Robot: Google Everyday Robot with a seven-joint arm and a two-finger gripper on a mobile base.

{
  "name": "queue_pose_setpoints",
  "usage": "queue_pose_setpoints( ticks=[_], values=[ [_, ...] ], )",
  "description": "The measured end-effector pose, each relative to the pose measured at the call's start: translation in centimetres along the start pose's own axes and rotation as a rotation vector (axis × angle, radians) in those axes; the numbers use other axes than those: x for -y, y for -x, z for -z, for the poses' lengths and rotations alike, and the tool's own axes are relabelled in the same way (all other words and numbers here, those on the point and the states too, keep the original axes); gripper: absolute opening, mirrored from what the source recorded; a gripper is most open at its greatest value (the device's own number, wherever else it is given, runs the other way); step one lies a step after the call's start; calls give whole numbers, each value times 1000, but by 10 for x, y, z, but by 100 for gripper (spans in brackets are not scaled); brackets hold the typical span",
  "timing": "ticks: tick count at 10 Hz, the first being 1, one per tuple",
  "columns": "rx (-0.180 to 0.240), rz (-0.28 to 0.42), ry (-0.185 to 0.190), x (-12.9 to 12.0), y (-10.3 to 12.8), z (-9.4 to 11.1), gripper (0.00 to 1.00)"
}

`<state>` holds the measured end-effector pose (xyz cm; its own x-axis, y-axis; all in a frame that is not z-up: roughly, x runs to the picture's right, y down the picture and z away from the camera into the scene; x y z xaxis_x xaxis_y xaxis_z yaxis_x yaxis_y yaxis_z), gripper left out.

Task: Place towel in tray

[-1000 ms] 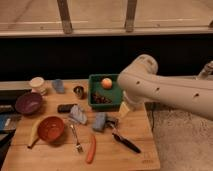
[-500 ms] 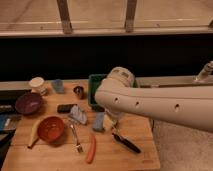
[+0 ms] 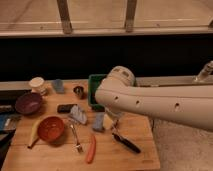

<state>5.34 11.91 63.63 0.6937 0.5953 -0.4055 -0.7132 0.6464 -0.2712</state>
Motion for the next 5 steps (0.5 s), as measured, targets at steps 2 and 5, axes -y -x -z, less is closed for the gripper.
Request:
queue_pose_setpoints(
  ticks=[2, 5],
  values=[
    [11, 53, 6, -9, 26, -2, 80],
    [24, 162, 18, -41, 88, -6, 80]
  ],
)
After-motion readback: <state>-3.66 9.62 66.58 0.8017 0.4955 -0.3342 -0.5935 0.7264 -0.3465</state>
